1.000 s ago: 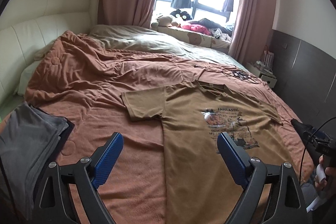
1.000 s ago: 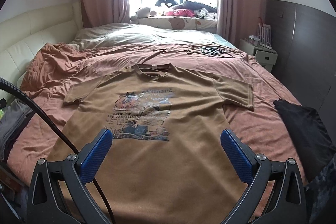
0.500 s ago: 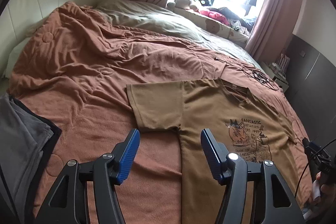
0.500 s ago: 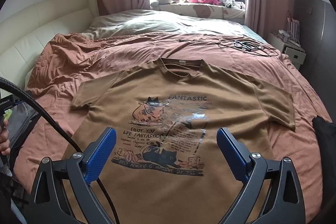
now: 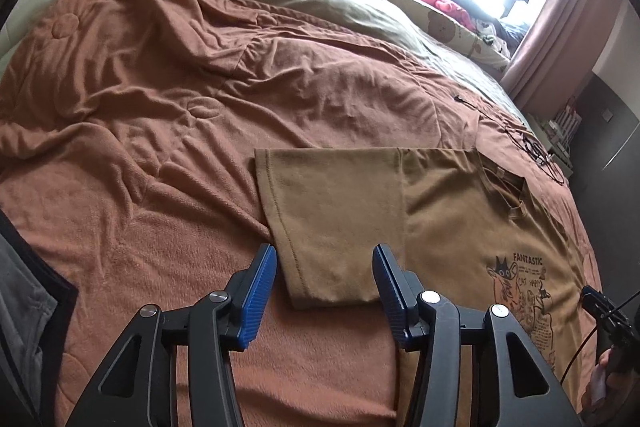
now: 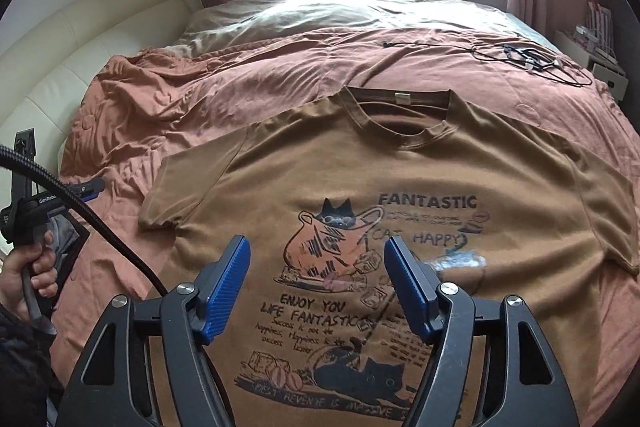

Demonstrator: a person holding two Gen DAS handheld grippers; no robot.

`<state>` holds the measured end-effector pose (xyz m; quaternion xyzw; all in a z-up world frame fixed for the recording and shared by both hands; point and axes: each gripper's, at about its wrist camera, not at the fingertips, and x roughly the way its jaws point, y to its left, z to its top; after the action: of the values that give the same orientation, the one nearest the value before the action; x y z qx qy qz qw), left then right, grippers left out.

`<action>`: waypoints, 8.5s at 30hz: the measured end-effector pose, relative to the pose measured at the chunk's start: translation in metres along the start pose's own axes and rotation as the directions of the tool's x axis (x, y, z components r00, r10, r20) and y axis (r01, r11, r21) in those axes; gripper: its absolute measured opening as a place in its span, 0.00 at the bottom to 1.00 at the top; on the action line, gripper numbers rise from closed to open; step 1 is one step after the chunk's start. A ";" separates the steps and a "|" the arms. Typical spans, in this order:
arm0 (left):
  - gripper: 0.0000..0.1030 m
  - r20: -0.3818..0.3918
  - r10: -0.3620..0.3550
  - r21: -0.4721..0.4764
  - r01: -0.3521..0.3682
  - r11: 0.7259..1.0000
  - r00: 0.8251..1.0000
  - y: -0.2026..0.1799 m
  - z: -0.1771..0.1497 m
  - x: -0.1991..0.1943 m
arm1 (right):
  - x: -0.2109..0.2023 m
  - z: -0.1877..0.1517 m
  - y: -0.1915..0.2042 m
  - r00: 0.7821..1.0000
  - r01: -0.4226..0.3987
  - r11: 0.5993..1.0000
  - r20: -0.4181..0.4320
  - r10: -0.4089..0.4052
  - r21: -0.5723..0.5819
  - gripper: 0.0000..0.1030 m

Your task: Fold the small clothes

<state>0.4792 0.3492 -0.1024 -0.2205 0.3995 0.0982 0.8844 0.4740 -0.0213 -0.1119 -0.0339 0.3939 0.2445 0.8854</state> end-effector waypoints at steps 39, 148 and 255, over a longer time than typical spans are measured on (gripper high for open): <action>0.05 -0.043 -0.079 -0.020 0.078 0.997 0.996 -0.009 0.050 0.060 | 0.216 0.037 0.084 0.907 -0.332 0.937 -0.237 0.348 0.108 0.14; 0.20 -0.307 -0.027 0.137 0.072 0.988 0.951 -0.075 -0.041 0.094 | 0.202 0.063 0.034 0.965 -0.128 0.989 -0.222 0.142 0.077 0.52; 0.21 -0.346 -0.215 0.426 0.357 0.831 0.913 -0.563 -0.158 0.169 | -0.036 -0.092 -0.401 0.986 -0.125 0.634 0.165 -0.005 0.763 0.50</action>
<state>0.6834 -0.2229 -0.1463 -0.0636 0.4956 -0.1713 0.8491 0.5756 -0.4116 -0.2027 0.3787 0.3928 0.0841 0.8338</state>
